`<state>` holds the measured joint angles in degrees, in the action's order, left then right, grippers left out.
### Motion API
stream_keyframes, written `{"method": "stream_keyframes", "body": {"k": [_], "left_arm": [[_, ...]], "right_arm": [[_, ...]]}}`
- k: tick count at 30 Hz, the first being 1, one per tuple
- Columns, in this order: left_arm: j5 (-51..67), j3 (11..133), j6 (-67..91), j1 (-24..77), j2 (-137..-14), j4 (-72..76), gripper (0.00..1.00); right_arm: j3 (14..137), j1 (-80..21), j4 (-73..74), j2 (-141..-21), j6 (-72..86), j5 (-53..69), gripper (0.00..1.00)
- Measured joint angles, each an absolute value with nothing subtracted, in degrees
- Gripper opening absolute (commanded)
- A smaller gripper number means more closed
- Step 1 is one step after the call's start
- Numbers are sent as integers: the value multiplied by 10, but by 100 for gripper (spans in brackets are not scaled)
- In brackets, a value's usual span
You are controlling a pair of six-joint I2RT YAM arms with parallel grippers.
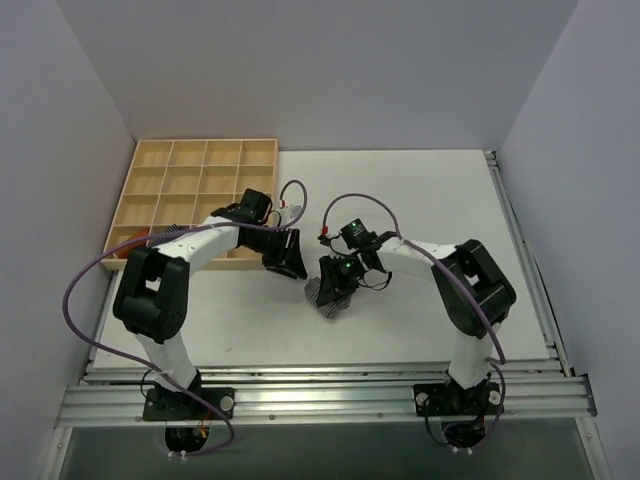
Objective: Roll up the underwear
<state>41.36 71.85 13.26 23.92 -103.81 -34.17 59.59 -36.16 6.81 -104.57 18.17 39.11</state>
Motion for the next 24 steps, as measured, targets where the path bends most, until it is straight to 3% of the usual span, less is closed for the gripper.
{"method": "stream_keyframes", "body": {"k": [9, 24], "left_arm": [[399, 653, 131, 253, -1001, -328, 53], [372, 639, 164, 302, -992, -256, 50]], "right_arm": [[612, -315, 23, -1124, 194, 571, 17], [590, -294, -56, -1160, 252, 662, 30]]}}
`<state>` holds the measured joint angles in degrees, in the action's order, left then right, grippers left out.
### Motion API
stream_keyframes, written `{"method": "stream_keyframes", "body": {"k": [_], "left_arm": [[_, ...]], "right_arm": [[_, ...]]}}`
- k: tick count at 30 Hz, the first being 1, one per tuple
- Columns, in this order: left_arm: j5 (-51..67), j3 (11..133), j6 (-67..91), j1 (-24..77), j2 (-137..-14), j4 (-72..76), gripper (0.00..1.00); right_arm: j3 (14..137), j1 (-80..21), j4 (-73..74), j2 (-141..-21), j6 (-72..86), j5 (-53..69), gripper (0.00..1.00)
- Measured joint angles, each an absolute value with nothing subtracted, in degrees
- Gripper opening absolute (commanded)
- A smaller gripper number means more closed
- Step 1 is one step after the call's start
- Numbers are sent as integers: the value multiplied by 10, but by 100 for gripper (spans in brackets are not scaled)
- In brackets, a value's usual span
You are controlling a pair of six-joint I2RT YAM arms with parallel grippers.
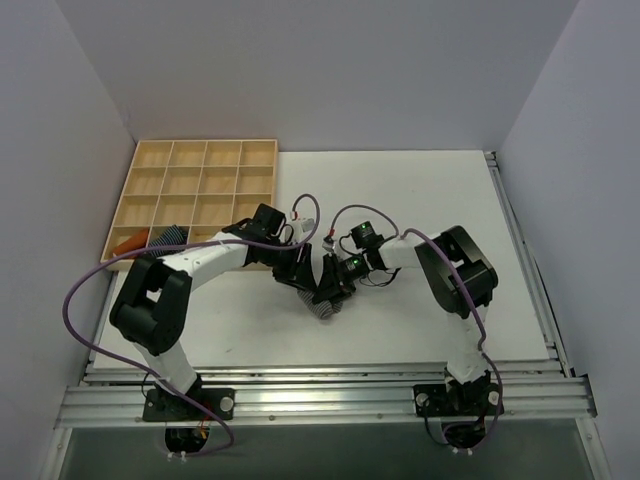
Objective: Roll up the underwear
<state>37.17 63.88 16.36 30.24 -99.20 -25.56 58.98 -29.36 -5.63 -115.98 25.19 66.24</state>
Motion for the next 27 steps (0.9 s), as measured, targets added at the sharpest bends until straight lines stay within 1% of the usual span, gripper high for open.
{"method": "stream_keyframes", "body": {"k": [4, 7, 15, 18, 24, 27], "left_arm": [[364, 633, 179, 303, -1000, -237, 53], [357, 632, 182, 303, -1003, -233, 53], [335, 607, 182, 305, -968, -222, 51], [319, 600, 185, 307, -948, -225, 51], [279, 569, 196, 308, -905, -237, 52], [272, 548, 209, 308, -898, -232, 52]], "right_arm": [[586, -292, -66, -1160, 264, 666, 30], [585, -291, -72, -1163, 273, 669, 29], [560, -283, -135, -1173, 315, 696, 19], [548, -281, -171, -1177, 341, 706, 17], [500, -281, -304, -1181, 431, 720, 16], [454, -280, -444, -1192, 522, 723, 17]]}}
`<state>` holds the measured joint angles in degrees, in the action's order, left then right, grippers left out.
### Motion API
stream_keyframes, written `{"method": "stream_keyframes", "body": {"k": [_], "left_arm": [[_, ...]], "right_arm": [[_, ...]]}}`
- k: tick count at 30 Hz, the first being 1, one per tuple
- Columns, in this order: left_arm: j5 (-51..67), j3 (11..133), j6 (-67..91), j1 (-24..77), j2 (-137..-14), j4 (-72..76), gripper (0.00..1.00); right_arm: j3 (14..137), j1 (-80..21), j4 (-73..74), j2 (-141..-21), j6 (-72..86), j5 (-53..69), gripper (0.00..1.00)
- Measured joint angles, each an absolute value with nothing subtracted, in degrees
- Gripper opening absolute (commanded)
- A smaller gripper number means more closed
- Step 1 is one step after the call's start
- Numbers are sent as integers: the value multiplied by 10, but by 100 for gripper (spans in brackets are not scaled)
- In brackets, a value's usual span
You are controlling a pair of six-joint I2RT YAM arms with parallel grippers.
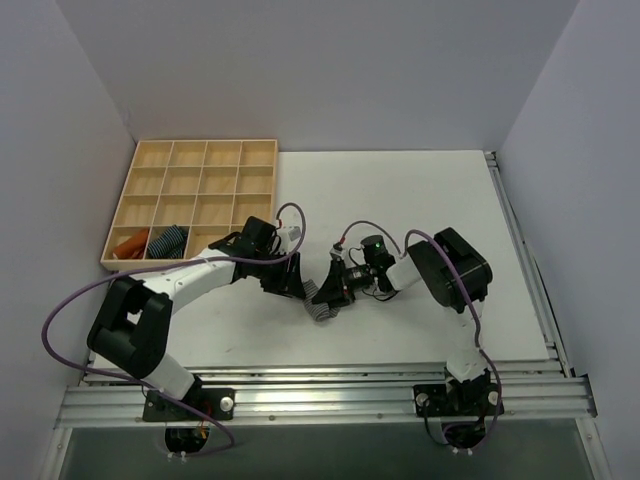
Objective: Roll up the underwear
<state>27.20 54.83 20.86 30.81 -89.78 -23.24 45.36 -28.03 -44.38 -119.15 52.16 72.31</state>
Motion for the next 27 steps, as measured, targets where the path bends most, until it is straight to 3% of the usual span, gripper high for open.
{"method": "stream_keyframes", "body": {"k": [5, 11, 22, 27], "left_arm": [[272, 515, 230, 310, -901, -228, 52], [270, 511, 255, 311, -922, -205, 55], [236, 498, 320, 306, -919, -184, 63], [233, 474, 356, 297, -901, -154, 62]], "right_arm": [[388, -280, -720, -1239, 688, 719, 15], [364, -283, -935, -1304, 817, 679, 13], [347, -287, -999, -1315, 853, 627, 13], [344, -287, -1003, -1315, 854, 620, 13]]}}
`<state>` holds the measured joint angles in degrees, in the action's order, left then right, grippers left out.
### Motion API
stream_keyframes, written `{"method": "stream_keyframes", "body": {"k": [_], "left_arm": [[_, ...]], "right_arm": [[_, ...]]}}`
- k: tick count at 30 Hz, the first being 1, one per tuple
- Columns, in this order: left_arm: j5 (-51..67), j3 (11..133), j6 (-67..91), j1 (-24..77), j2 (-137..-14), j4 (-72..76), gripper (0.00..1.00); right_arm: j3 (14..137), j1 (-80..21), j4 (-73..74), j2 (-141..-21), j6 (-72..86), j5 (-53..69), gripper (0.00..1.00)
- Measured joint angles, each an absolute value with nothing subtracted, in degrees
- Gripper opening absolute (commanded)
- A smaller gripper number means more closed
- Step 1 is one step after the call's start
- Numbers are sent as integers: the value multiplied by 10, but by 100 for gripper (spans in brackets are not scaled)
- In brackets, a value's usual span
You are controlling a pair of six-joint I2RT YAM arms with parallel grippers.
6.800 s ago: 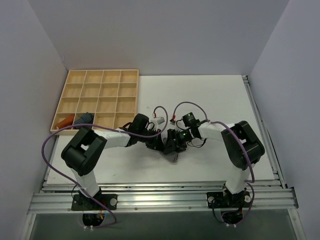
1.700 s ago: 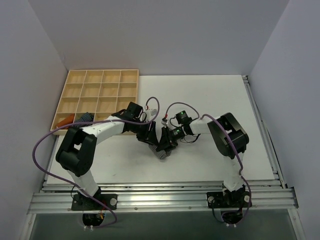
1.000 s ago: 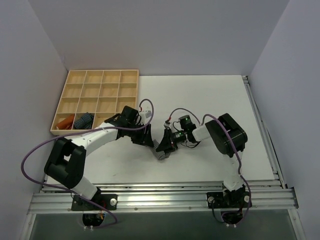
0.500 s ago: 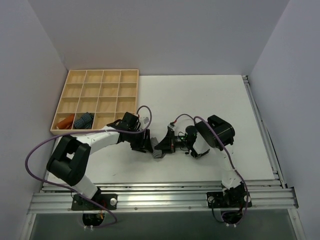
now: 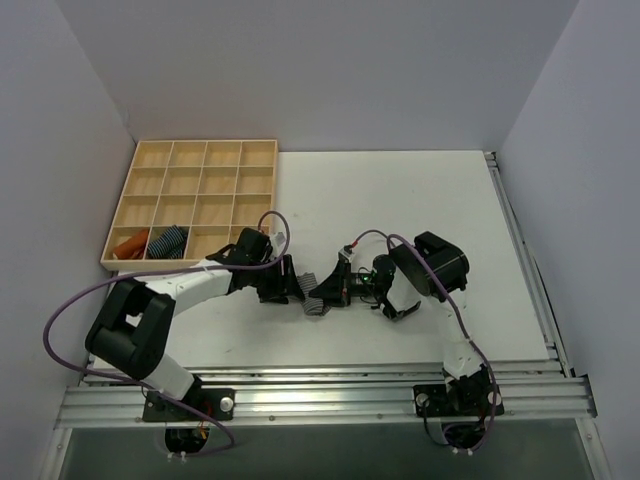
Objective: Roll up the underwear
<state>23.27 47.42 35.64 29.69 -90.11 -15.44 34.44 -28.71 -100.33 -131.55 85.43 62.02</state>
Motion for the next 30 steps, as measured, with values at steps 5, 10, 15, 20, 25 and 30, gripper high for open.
{"method": "stream_keyframes", "body": {"k": [5, 10, 15, 20, 25, 30], "left_arm": [[232, 444, 390, 283, -866, -110, 59], [244, 441, 413, 271, -859, -63, 56], [260, 453, 424, 271, -900, -36, 54], [268, 484, 417, 274, -950, -41, 49], [274, 494, 411, 278, -965, -41, 35], [272, 503, 395, 284, -969, -43, 7]], "right_arm": [[344, -287, -1003, -1315, 854, 618, 14], [342, -288, -1001, -1307, 852, 612, 15], [339, -289, -996, -1303, 849, 605, 16], [338, -289, -992, -1301, 847, 601, 18], [338, -289, -973, -1291, 837, 595, 22], [338, -289, -914, -1262, 791, 582, 27]]}}
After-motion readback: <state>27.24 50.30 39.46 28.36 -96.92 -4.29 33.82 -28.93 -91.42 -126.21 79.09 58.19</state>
